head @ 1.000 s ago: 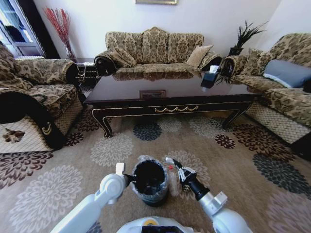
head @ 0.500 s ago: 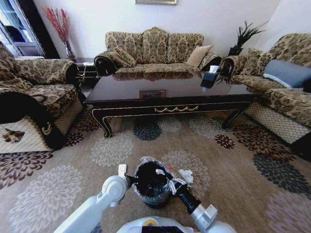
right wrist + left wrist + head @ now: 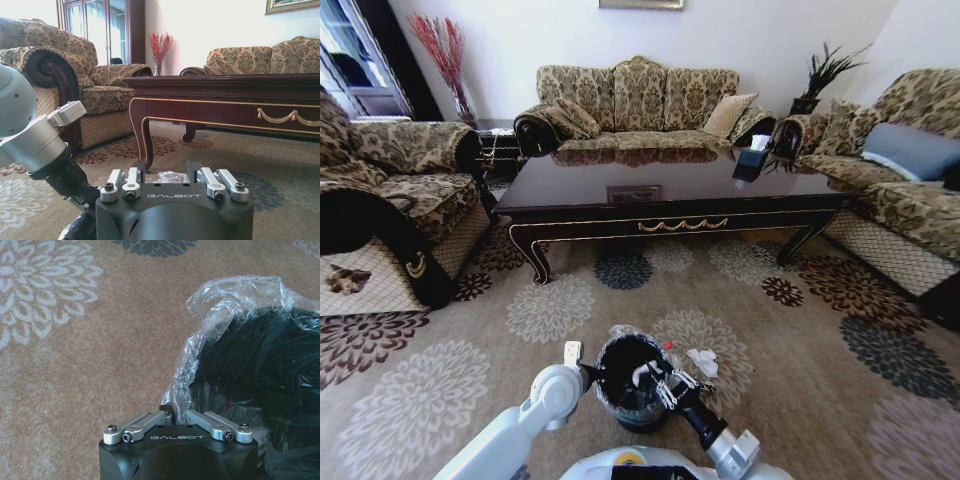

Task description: Move to the front of the table and pick up the trash from the floor, then place it into the trash bin.

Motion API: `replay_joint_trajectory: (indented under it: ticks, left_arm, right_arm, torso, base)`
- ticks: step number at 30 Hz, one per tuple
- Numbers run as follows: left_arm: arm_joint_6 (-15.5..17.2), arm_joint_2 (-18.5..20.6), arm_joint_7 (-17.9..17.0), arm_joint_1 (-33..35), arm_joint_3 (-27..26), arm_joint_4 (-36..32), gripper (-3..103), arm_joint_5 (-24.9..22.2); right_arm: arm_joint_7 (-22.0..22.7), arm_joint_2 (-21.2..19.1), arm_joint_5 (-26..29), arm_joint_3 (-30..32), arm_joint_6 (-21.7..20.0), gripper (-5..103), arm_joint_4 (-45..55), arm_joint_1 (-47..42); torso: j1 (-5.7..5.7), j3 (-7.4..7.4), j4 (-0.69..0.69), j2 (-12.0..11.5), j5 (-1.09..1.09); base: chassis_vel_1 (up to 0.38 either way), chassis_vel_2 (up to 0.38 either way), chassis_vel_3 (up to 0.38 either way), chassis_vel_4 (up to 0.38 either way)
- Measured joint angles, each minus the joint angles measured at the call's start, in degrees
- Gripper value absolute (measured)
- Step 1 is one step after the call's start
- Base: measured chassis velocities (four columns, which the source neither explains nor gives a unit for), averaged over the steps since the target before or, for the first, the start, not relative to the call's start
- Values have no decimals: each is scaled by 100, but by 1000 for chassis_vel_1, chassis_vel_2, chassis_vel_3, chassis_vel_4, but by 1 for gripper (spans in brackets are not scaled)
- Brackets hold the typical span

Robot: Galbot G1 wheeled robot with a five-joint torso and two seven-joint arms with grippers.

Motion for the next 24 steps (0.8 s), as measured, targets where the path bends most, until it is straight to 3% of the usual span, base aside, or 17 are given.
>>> replay_joint_trajectory:
  ticks: [5,6,8,12,14,17,24]
  left_arm:
    - [0,35,0,-1,-25,-11,0,-2]
    - [0,54,0,0,-47,-12,0,-4]
    - [0,62,1,4,-60,-14,0,-7]
    - [0,57,13,30,-208,-16,0,-36]
    - [0,60,17,24,-236,-14,0,-43]
    - [0,110,33,13,-289,-2,0,-61]
    - [0,252,133,108,-494,48,0,-69]
  right_arm:
    - [0,0,9,-5,-6,57,0,16]
    - [1,4,16,-11,-9,68,-4,26]
    - [1,9,17,-15,-9,68,-8,30]
    - [4,36,29,-33,-11,90,-25,43]
    - [7,36,43,-36,-15,90,-26,46]
    - [26,36,94,-20,-22,100,-26,84]
    - [98,-13,467,221,-27,100,-174,207]
  torso:
    - [0,0,0,0,0]
    - [0,0,0,0,0]
    - [0,0,0,0,0]
    - [1,0,0,0,0]
    - [1,0,0,0,0]
    - [1,0,0,0,0]
    - [1,0,0,0,0]
  base:
    - [0,0,0,0]
    - [0,0,0,0]
    - [0,0,0,0]
    - [0,0,0,0]
    - [0,0,0,0]
    - [0,0,0,0]
    - [0,0,0,0]
